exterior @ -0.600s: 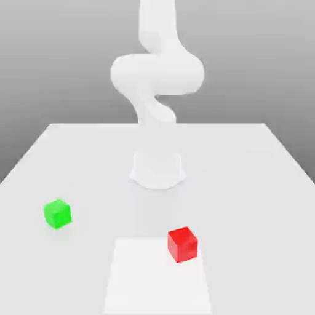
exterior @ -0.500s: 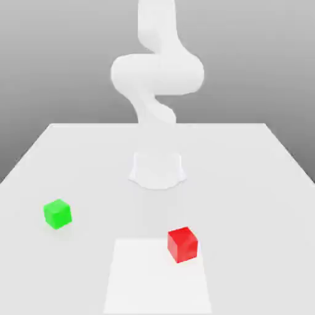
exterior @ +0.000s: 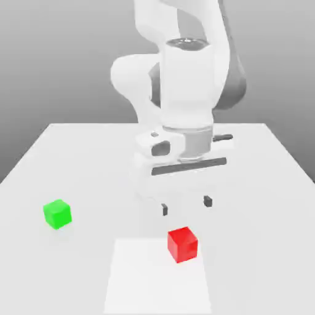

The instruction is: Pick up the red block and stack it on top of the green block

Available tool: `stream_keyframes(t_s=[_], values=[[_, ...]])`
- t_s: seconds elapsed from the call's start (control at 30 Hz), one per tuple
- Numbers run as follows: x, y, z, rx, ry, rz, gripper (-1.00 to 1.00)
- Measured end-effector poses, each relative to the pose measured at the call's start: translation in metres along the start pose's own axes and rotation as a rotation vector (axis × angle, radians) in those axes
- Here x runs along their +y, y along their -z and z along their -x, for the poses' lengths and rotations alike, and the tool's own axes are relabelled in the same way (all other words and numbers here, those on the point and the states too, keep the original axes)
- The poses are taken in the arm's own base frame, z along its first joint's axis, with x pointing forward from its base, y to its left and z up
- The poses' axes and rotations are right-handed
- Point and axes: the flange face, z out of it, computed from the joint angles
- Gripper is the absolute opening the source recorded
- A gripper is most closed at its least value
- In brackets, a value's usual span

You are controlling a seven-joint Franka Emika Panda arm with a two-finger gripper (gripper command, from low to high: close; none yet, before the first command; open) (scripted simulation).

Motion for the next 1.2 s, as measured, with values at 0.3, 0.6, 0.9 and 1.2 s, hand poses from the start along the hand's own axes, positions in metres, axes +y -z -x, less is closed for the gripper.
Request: stream_keyframes(t_s=[0.3,0.6,0.9,1.2], values=[[0.004,-0.068,0.01,-0.021,0.013,0.013,-1.0],[0.003,-0.039,0.008,-0.021,0.013,0.014,-1.0],[0.104,0.009,-0.031,-0.014,-0.011,0.024,-1.0],[0.29,0.031,-0.019,-0.019,-0.054,0.022,-1.0]])
